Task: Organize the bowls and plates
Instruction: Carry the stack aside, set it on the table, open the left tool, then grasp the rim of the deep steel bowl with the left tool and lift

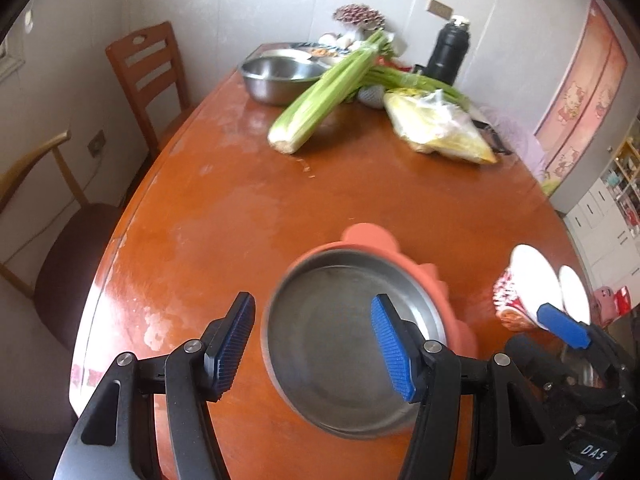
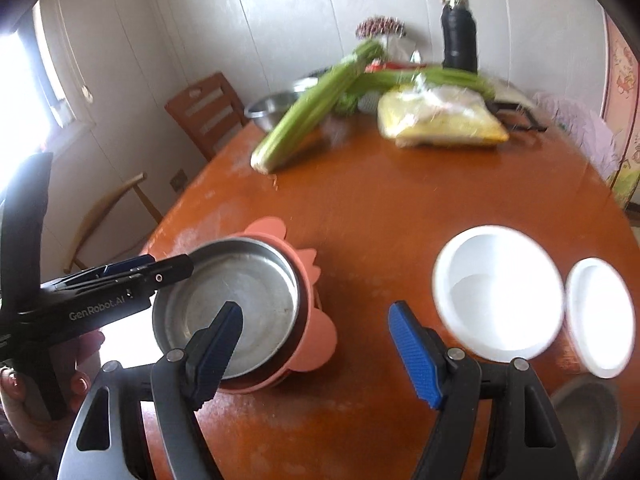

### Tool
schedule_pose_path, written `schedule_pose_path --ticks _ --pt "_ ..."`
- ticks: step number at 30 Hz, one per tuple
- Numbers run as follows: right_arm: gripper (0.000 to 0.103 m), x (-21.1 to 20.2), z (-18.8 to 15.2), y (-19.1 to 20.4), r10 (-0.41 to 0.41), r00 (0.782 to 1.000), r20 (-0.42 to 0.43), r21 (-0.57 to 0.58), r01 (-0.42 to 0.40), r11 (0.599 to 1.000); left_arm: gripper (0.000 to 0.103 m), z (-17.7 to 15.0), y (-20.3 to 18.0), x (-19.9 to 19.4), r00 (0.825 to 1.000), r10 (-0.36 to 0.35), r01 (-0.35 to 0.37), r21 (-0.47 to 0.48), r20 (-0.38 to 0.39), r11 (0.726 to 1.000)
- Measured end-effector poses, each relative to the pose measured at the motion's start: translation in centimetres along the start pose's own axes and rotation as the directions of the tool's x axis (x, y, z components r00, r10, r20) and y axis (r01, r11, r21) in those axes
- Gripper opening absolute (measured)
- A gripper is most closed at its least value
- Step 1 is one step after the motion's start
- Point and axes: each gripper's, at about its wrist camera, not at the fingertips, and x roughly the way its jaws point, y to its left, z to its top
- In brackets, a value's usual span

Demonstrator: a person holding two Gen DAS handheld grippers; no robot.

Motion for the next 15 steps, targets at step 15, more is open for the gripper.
schedule_pose_path --ticks 15 --pt "0.075 -7.5 -2.4 -8.0 -0.176 0.977 0.121 0.012 0.175 0.984 0.062 -2.4 -11.5 -1.8 0.991 -0.135 0.134 0.135 -0.004 0.982"
